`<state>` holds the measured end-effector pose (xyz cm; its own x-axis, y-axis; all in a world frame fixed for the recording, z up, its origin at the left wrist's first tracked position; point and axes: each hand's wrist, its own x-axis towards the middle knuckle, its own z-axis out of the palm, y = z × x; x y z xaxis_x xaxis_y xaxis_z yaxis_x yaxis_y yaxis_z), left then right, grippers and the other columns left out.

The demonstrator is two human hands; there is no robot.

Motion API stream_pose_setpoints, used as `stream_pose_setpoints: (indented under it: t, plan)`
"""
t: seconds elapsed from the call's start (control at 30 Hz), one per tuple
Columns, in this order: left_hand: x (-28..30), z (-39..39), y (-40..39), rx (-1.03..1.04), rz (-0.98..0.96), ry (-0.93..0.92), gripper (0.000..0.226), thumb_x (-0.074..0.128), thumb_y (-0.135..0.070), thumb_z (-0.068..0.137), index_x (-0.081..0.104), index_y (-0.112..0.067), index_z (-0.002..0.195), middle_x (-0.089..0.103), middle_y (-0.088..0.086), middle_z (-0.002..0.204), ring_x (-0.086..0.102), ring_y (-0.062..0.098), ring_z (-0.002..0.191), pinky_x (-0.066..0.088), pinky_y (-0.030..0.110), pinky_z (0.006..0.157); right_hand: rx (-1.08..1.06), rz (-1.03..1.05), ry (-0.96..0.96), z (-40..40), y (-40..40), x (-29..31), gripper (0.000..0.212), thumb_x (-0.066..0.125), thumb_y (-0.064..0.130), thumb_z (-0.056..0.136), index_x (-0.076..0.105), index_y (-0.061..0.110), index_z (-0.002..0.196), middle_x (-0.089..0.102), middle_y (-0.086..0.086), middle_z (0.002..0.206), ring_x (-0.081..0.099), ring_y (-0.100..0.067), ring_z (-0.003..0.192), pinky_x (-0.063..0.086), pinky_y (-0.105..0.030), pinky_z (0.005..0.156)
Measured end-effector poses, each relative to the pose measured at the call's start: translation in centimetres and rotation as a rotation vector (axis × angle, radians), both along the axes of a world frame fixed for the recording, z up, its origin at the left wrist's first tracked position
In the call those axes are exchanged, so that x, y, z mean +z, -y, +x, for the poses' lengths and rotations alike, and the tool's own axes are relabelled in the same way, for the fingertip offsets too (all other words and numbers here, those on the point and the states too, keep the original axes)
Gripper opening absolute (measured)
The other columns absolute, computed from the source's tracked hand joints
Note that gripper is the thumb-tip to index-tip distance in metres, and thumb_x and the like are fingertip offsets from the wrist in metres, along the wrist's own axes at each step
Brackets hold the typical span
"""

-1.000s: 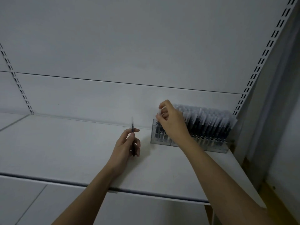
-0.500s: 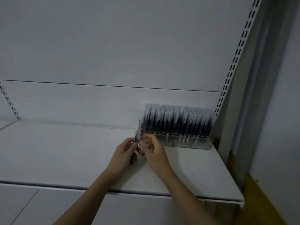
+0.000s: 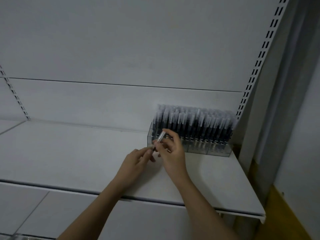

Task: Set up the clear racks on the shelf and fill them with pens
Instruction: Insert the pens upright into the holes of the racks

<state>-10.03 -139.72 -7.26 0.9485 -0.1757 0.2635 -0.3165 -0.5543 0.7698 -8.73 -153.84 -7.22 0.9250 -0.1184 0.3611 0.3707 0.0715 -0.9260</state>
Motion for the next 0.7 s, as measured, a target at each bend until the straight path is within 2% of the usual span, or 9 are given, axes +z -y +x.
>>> stream_pose_setpoints:
  t: [0.07, 0.13, 0.17, 0.23, 0.27, 0.33, 0.47, 0.57, 0.7]
  plan:
    - [-0.5, 0.4, 0.0, 0.168, 0.118, 0.071, 0.048, 0.024, -0.045, 0.103, 0.065, -0.028, 0.123, 0.071, -0.005, 0.110, 0.056, 0.016, 0.105, 0.041, 0.032, 0.088, -0.078, 0.036, 0.041, 0.8, 0.6, 0.7, 0.037, 0.068, 0.012, 0.093, 0.056, 0.029, 0.122, 0.074, -0.001, 0.094, 0.070, -0.020, 0.088, 0.057, -0.045, 0.082]
    - [-0.9, 0.6, 0.0, 0.277, 0.285, 0.104, 0.066, 0.012, -0.054, 0.093, 0.061, -0.028, 0.129, 0.061, -0.005, 0.131, 0.046, 0.019, 0.125, 0.032, 0.039, 0.105, -0.159, 0.025, 0.090, 1.6, 1.4, 2.1, 0.035, 0.067, 0.012, 0.094, 0.056, 0.027, 0.123, 0.072, -0.002, 0.092, 0.069, -0.016, 0.088, 0.057, -0.033, 0.081]
    - [-1.2, 0.7, 0.1, 0.279, 0.396, 0.076, 0.069, 0.010, -0.058, 0.091, 0.055, -0.029, 0.134, 0.053, -0.005, 0.140, 0.039, 0.020, 0.134, 0.024, 0.044, 0.112, -0.197, -0.008, 0.120, 2.0, 1.7, 2.9, 0.034, 0.066, 0.012, 0.094, 0.056, 0.027, 0.123, 0.070, -0.001, 0.090, 0.068, -0.012, 0.085, 0.055, -0.025, 0.078]
    - [-1.8, 0.9, 0.3, 0.228, 0.572, 0.002, 0.056, 0.018, -0.057, 0.098, 0.042, -0.031, 0.142, 0.036, -0.004, 0.152, 0.023, 0.023, 0.145, 0.011, 0.055, 0.117, -0.256, -0.105, 0.176, 2.8, 2.0, 4.3, 0.034, 0.065, 0.013, 0.095, 0.056, 0.026, 0.124, 0.066, 0.002, 0.086, 0.064, -0.006, 0.078, 0.051, -0.016, 0.072]
    - [-2.0, 1.0, 0.4, 0.209, 0.621, -0.011, 0.051, 0.023, -0.056, 0.100, 0.038, -0.032, 0.142, 0.032, -0.003, 0.154, 0.020, 0.025, 0.146, 0.010, 0.059, 0.117, -0.270, -0.158, 0.197, 3.2, 2.0, 4.7, 0.034, 0.065, 0.014, 0.095, 0.056, 0.026, 0.126, 0.065, 0.004, 0.086, 0.063, -0.005, 0.077, 0.051, -0.016, 0.072]
    - [-2.1, 1.1, 0.6, 0.197, 0.680, -0.004, 0.046, 0.027, -0.055, 0.099, 0.040, -0.031, 0.137, 0.035, -0.003, 0.149, 0.026, 0.025, 0.141, 0.014, 0.061, 0.114, -0.275, -0.255, 0.236, 4.0, 1.9, 5.2, 0.035, 0.064, 0.017, 0.096, 0.055, 0.027, 0.128, 0.063, 0.008, 0.088, 0.063, -0.007, 0.079, 0.055, -0.022, 0.074]
    - [-1.8, 1.0, 0.7, 0.201, 0.698, 0.035, 0.044, 0.028, -0.054, 0.098, 0.044, -0.030, 0.131, 0.041, -0.004, 0.141, 0.034, 0.023, 0.132, 0.020, 0.058, 0.109, -0.312, -0.381, 0.300, 5.1, 1.3, 5.5, 0.037, 0.061, 0.017, 0.098, 0.053, 0.022, 0.133, 0.059, 0.011, 0.088, 0.061, -0.006, 0.079, 0.056, -0.027, 0.074]
    - [-1.4, 0.9, 0.8, 0.203, 0.684, 0.015, 0.046, 0.029, -0.053, 0.099, 0.043, -0.029, 0.137, 0.038, -0.002, 0.148, 0.029, 0.024, 0.138, 0.015, 0.058, 0.113, -0.331, -0.441, 0.307, 5.6, 1.0, 5.8, 0.035, 0.058, 0.018, 0.099, 0.052, 0.022, 0.133, 0.058, 0.009, 0.083, 0.059, -0.007, 0.076, 0.056, -0.032, 0.072]
    - [-1.1, 0.9, 0.9, 0.223, 0.673, -0.003, 0.048, 0.033, -0.052, 0.099, 0.041, -0.028, 0.140, 0.035, -0.001, 0.152, 0.024, 0.025, 0.142, 0.010, 0.057, 0.115, -0.308, -0.561, 0.321, 6.6, 1.5, 6.0, 0.034, 0.060, 0.012, 0.097, 0.052, 0.019, 0.129, 0.060, -0.001, 0.082, 0.059, -0.017, 0.071, 0.056, -0.036, 0.066]
